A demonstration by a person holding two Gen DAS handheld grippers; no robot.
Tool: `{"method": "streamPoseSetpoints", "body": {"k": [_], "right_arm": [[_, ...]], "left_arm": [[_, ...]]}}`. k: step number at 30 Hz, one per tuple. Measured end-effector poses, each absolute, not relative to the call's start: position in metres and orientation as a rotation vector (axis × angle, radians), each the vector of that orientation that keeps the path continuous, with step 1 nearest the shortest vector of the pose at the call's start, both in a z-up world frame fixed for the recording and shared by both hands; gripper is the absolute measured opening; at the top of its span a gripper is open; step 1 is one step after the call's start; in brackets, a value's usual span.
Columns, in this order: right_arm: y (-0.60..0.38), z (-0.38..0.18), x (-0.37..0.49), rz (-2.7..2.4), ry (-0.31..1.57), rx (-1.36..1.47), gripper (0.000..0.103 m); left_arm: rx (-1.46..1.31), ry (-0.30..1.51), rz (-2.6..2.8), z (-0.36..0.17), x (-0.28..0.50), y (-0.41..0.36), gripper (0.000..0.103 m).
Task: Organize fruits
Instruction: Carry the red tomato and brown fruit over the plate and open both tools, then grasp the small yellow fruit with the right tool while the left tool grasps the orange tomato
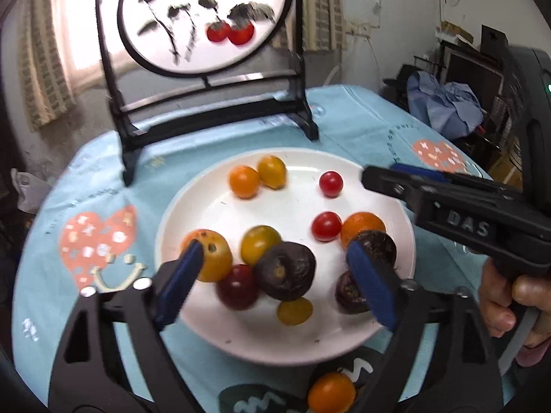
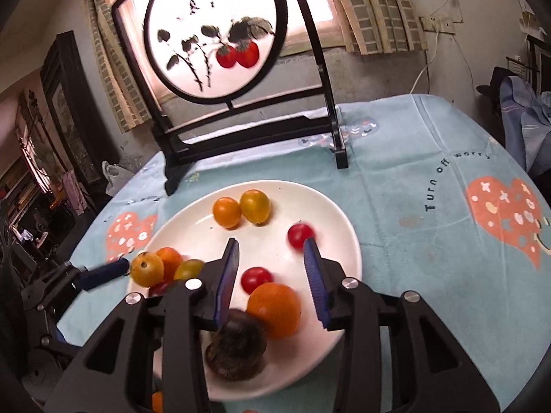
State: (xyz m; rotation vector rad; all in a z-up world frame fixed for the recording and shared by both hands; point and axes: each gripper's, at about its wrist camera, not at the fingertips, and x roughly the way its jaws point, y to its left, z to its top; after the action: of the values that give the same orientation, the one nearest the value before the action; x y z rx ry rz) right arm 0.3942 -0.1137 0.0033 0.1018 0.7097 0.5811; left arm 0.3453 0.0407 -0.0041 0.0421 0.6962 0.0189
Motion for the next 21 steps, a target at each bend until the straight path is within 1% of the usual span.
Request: {"method": "streamPoseSetpoints", "body": {"k": [2,4,6,8,14,16,21], "right_arm": [[-0.118,0.01,0.373,0.6,0.693,0.082,0.048],[-0.12,0.013,0.351,0.619,0.682,0.057,0.051],[-0.12,0.011,0.329,0.642,0.69,0.036,0.053],[-0.119,0.005,0.312,0.667,0.704,0.035,0.058],[-0.104,-0.028,0.27,0.729,0.77,-0.062,0.06],[-0.094,-0.034,0.262,0.747,0.787,-0.133,0.06],[-0.077,-0.045,0.251,0.747,0.776,-0.278,0.06]], "left_arm": [[0.031,0.671,0.025,0.007,0.325,0.044,0.092],[0.008,0.664,0.039,0.014,0.307,0.049,0.1],[-0.018,0.666,0.074,0.016,0.285,0.055,0.101],[-0.051,0.671,0.093,0.011,0.264,0.063,0.101],[-0.156,0.699,0.178,-0.028,0.226,0.091,0.101],[-0.166,0.733,0.226,-0.031,0.226,0.098,0.101],[-0.145,0.677,0.322,-0.025,0.216,0.102,0.101]]}}
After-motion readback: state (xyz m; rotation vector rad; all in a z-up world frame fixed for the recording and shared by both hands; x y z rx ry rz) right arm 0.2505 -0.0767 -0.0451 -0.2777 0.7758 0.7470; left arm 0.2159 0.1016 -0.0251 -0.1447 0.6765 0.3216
